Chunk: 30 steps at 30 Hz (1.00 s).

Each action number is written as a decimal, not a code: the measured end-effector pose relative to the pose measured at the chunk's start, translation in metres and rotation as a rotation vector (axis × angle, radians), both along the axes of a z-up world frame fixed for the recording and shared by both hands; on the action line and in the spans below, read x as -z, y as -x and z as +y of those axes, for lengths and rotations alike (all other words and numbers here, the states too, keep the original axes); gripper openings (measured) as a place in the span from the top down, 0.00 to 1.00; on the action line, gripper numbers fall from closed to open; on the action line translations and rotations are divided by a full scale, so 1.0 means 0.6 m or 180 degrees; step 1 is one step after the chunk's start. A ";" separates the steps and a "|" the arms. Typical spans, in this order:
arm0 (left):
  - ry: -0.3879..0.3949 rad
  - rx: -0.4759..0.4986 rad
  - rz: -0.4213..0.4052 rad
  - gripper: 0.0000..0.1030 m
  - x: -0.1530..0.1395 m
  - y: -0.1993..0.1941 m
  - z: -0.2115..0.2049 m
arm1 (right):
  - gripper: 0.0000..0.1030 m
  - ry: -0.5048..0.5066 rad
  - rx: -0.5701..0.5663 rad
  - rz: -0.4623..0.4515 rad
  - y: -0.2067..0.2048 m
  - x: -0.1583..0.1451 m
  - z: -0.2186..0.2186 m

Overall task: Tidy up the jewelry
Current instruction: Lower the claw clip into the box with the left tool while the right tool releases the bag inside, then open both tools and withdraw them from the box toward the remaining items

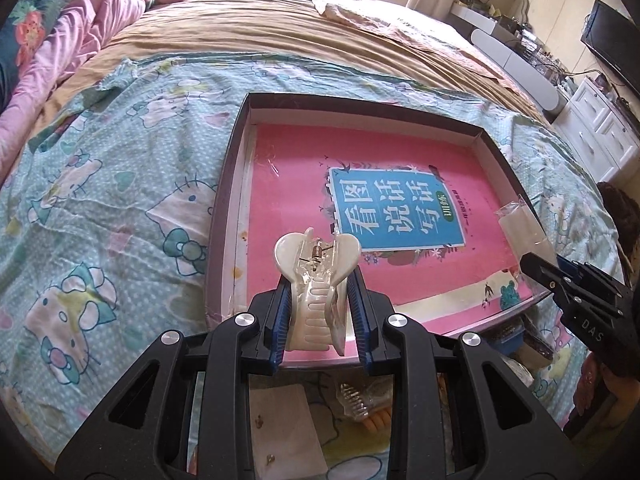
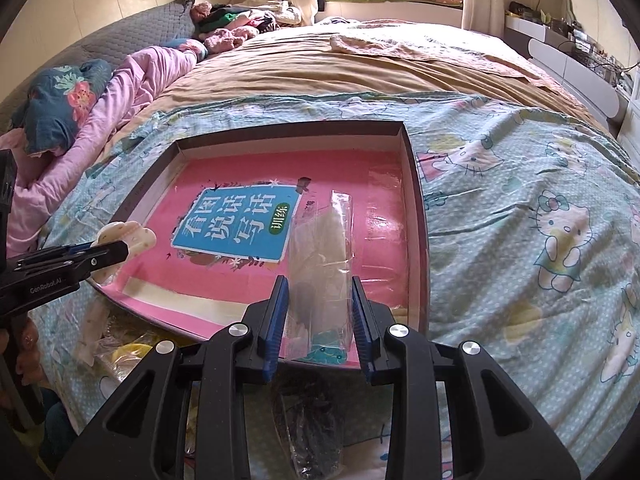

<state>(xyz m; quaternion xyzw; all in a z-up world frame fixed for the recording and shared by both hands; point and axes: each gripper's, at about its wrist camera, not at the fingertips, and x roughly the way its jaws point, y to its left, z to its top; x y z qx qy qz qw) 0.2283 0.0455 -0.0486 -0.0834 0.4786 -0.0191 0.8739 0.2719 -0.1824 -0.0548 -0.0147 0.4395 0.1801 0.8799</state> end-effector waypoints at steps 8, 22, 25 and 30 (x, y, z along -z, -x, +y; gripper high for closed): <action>0.0007 0.0002 0.0033 0.81 0.008 -0.008 0.001 | 0.66 0.0052 0.0053 0.0041 -0.001 0.010 -0.003; -0.0048 0.0052 -0.0069 0.54 -0.011 0.004 -0.003 | 0.39 -0.0092 0.0267 -0.0122 0.040 -0.036 -0.045; -0.0052 0.0023 -0.0147 0.45 -0.028 0.013 0.001 | 0.22 -0.0110 0.0291 -0.0204 0.052 -0.053 -0.051; -0.0047 -0.0041 -0.0306 0.28 -0.062 0.034 0.011 | 0.20 -0.0155 0.0284 -0.0349 0.072 -0.083 -0.058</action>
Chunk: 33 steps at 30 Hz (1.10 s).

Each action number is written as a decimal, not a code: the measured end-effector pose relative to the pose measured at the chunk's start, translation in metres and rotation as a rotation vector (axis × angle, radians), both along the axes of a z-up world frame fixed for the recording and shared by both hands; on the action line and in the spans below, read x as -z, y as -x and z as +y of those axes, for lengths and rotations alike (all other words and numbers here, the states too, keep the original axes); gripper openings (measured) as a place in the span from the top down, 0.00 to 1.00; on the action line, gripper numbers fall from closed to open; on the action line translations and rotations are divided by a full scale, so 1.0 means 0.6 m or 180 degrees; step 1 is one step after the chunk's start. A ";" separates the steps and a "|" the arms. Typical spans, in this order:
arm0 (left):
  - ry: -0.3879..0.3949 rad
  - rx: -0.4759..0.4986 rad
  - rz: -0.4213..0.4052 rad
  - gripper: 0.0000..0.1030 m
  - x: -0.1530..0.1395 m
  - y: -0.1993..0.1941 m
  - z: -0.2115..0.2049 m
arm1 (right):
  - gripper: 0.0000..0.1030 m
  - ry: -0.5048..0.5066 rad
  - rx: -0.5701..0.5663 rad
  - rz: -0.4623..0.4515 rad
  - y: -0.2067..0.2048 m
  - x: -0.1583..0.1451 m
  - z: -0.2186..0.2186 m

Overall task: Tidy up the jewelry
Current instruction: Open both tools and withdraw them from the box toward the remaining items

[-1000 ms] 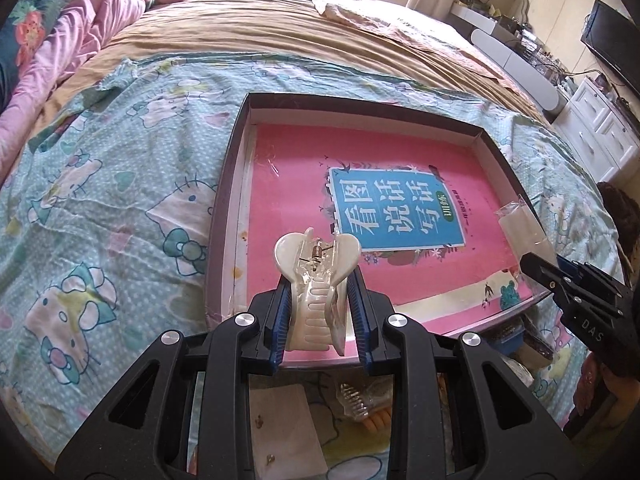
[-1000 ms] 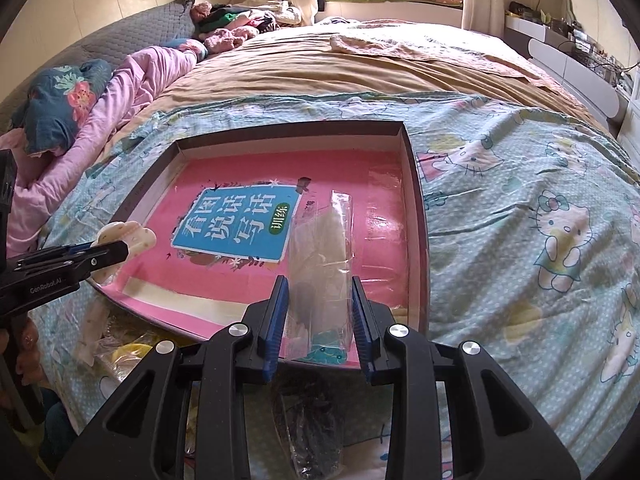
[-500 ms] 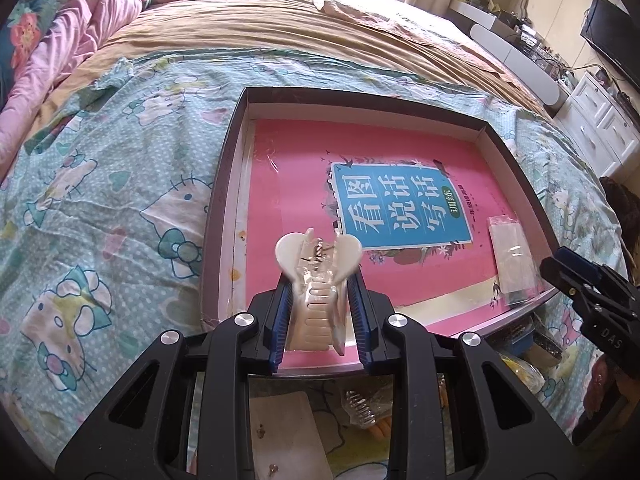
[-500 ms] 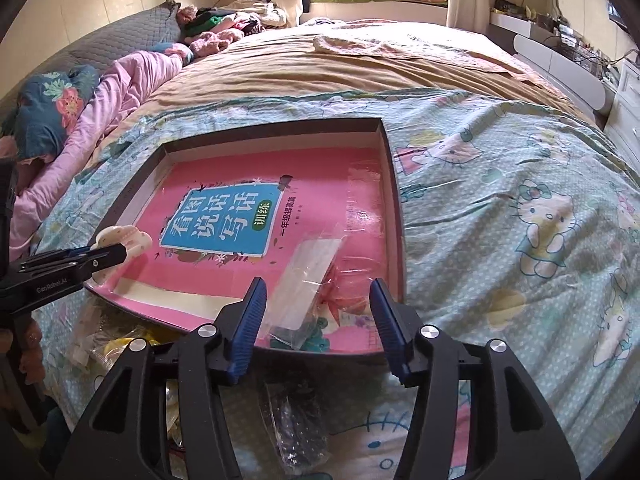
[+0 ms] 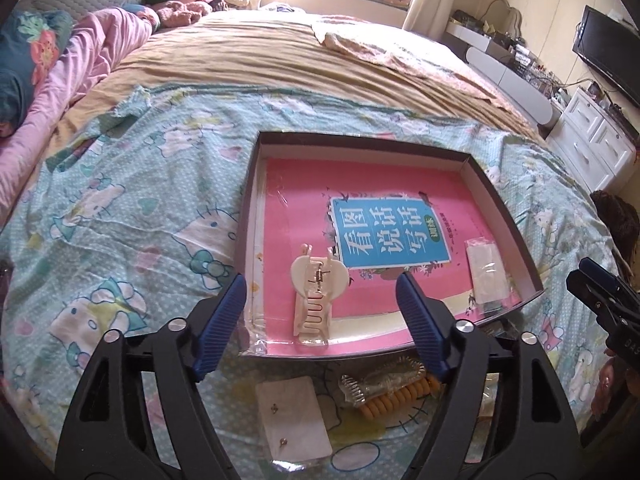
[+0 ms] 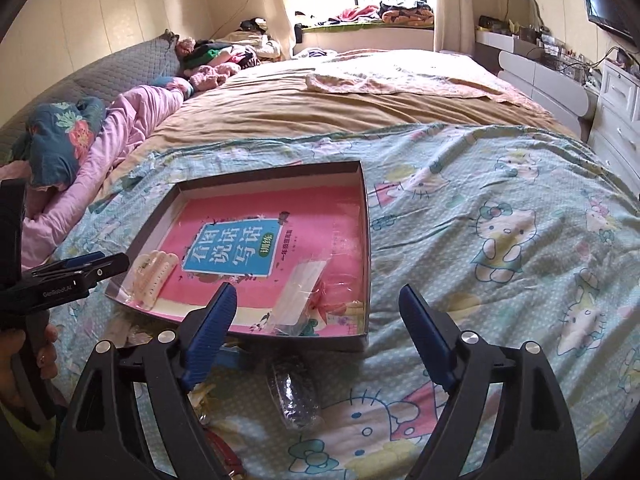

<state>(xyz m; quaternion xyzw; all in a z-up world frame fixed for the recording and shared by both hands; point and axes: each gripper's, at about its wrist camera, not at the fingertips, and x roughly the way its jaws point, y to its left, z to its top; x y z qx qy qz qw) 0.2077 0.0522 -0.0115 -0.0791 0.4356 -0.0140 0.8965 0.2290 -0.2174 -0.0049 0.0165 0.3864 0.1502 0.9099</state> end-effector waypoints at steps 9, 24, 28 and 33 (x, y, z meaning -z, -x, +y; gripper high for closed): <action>0.0001 -0.0087 -0.0128 0.20 -0.035 0.042 0.017 | 0.18 -0.0032 -0.0134 -0.0115 0.037 -0.030 0.010; -0.0050 -0.0146 -0.0099 0.17 -0.027 0.101 0.028 | 0.16 -0.0013 -0.0417 -0.0026 0.106 -0.028 0.044; -0.0052 -0.0160 -0.0065 0.17 -0.018 0.115 0.029 | 0.16 -0.0040 -0.0528 0.0043 0.129 -0.015 0.055; -0.0063 -0.0170 0.0004 0.17 -0.002 0.128 0.029 | 0.16 0.0011 -0.0640 0.0136 0.146 0.003 0.068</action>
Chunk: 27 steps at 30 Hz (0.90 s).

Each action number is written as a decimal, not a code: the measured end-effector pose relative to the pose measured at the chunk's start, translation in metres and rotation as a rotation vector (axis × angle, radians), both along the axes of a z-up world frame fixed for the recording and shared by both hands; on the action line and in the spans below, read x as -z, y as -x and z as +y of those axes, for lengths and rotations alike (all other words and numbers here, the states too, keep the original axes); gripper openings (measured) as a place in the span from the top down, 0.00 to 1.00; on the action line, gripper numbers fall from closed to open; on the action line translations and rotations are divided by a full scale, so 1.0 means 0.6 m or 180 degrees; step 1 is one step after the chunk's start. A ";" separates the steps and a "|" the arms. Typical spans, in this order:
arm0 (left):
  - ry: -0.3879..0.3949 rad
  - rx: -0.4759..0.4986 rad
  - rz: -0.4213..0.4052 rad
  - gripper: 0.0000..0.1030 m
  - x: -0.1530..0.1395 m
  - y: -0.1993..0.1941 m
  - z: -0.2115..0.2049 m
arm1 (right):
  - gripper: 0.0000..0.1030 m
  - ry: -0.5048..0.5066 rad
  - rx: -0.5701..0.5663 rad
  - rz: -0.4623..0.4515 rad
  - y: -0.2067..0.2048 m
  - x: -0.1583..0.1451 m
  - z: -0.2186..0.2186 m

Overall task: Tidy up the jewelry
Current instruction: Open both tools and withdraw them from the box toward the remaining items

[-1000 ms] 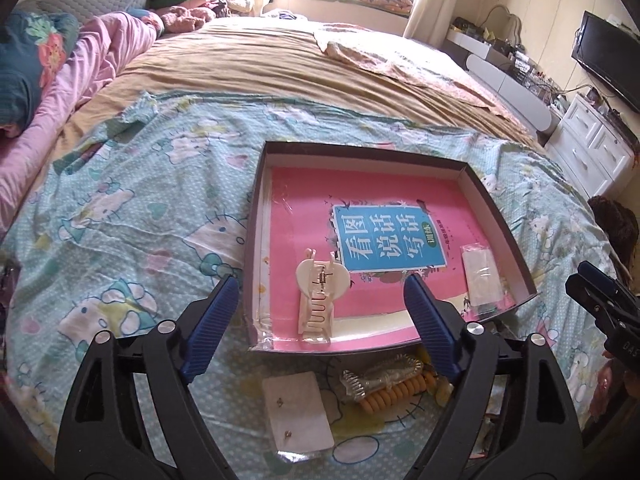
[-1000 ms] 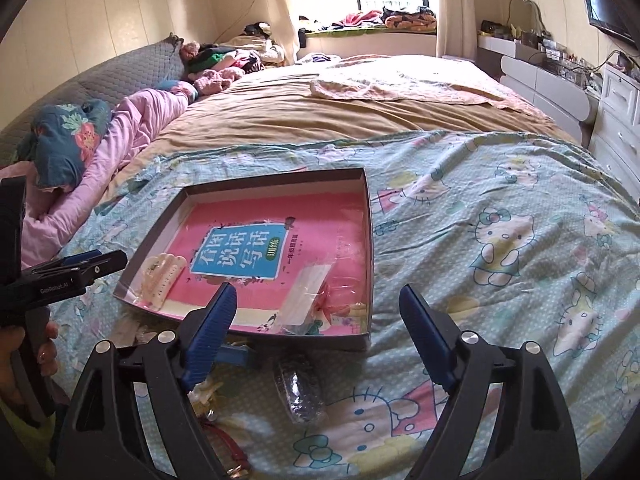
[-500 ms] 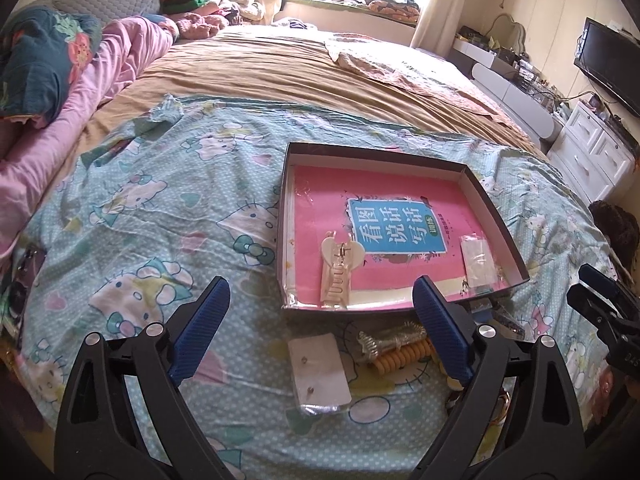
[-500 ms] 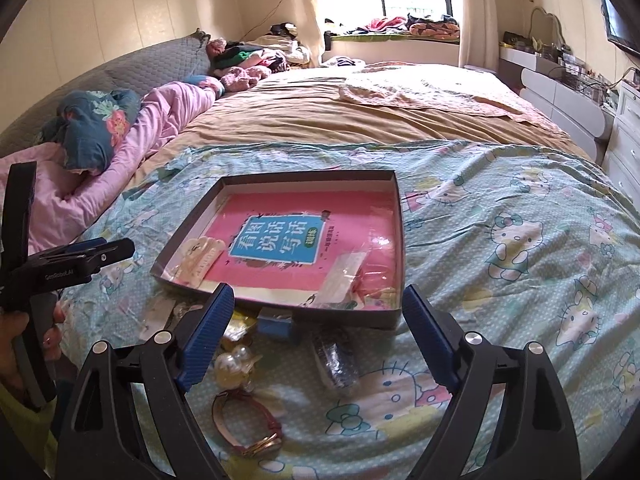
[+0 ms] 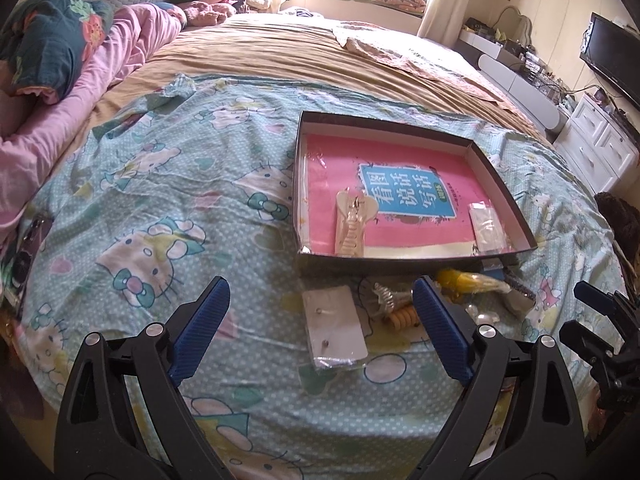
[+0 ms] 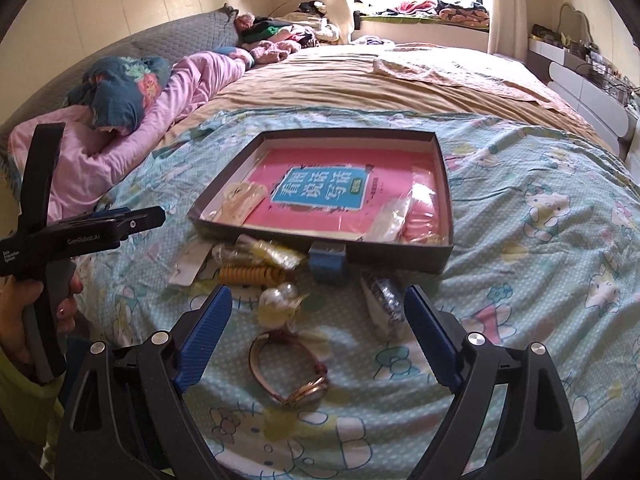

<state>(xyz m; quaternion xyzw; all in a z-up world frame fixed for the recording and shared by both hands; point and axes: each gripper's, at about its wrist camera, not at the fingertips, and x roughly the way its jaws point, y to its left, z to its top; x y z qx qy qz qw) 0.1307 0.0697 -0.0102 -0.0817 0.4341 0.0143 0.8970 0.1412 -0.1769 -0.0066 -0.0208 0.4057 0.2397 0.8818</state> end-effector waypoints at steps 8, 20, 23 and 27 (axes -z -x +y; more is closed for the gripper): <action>-0.0053 0.0049 0.0074 0.17 0.023 0.017 -0.012 | 0.16 0.0029 -0.0122 0.0093 0.018 0.017 0.011; -0.0083 0.0059 0.0235 0.17 0.061 0.031 -0.028 | 0.15 0.0140 -0.0215 0.0306 0.031 0.067 0.013; -0.0085 0.0043 0.0280 0.17 0.070 0.032 -0.029 | 0.15 0.0173 -0.0222 0.0355 0.031 0.081 0.016; -0.0094 0.0035 0.0335 0.17 0.083 0.032 -0.031 | 0.15 0.0202 -0.0232 0.0400 0.032 0.097 0.019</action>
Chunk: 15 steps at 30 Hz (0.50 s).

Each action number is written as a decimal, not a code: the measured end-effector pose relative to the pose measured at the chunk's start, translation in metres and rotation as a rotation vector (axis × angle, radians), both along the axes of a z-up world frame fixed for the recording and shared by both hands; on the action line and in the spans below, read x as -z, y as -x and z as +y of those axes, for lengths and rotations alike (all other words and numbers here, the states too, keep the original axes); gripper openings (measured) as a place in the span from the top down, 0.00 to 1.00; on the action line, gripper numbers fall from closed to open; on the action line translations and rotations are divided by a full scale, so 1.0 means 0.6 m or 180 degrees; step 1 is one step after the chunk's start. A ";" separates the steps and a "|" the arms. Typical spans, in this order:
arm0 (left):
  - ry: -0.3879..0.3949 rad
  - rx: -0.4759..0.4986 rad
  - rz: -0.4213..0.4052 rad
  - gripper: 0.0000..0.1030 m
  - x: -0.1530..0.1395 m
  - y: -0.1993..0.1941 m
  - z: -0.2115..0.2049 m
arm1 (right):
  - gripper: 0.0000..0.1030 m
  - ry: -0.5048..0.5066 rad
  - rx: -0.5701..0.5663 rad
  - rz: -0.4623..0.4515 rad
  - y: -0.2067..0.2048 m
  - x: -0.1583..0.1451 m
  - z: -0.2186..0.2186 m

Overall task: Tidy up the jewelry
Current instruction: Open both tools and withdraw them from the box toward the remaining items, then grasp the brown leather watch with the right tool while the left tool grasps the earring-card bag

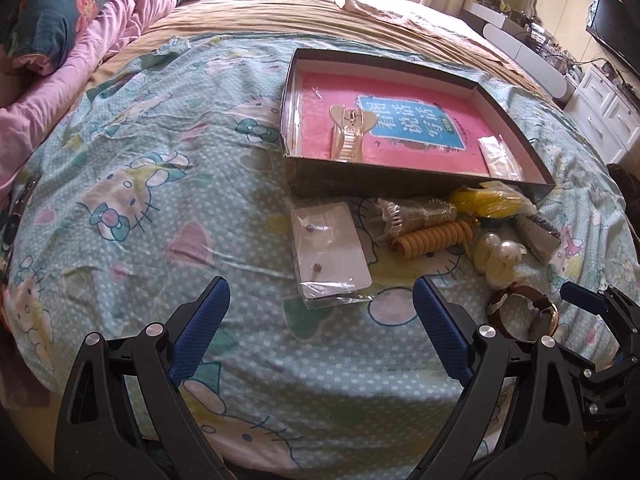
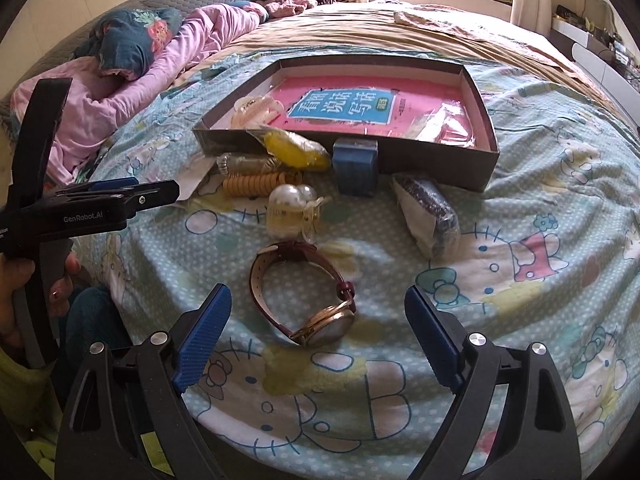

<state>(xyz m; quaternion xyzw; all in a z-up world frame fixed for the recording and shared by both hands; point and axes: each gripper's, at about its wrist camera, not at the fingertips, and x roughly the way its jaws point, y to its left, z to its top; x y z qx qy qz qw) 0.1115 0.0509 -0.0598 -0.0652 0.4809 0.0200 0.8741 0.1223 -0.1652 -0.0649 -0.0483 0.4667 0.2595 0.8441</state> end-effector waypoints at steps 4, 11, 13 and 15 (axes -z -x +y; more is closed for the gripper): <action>0.0027 -0.0032 0.0049 0.17 0.012 -0.001 0.001 | 0.15 0.0035 -0.0004 0.0040 -0.003 0.015 0.006; 0.0077 -0.0138 0.0114 0.17 0.026 -0.013 0.009 | 0.24 0.0281 -0.0122 -0.0082 0.000 0.039 0.030; 0.0086 -0.0149 0.0118 0.17 0.029 -0.019 0.008 | 0.35 0.0323 -0.0189 -0.0137 0.002 0.041 0.034; 0.0079 -0.0164 0.0106 0.19 0.032 -0.027 0.009 | 0.46 0.0274 -0.0271 -0.0155 0.004 0.040 0.033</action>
